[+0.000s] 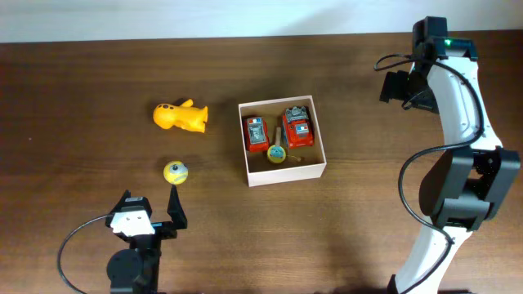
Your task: Pack container
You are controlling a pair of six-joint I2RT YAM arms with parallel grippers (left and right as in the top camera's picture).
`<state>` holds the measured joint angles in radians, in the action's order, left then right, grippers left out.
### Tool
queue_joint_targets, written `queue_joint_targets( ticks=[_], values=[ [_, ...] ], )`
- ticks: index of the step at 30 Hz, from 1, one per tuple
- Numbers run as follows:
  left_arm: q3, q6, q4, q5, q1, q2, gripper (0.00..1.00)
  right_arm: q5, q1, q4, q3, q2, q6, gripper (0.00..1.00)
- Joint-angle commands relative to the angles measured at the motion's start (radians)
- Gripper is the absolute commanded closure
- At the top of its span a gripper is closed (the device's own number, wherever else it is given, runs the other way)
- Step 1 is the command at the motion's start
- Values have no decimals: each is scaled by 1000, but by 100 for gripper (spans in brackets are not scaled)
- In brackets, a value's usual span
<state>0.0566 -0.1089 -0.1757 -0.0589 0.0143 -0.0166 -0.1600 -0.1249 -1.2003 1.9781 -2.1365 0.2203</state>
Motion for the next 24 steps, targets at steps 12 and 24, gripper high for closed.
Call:
queue_joint_targets(
  ticks=[12, 24],
  values=[
    [5, -52, 204, 240, -4, -9, 1, -6, 0, 0, -5, 3, -3, 1],
    [591, 18, -158, 140, -5, -602, 1, -6, 0, 0, -5, 3, -3, 1]
  ],
)
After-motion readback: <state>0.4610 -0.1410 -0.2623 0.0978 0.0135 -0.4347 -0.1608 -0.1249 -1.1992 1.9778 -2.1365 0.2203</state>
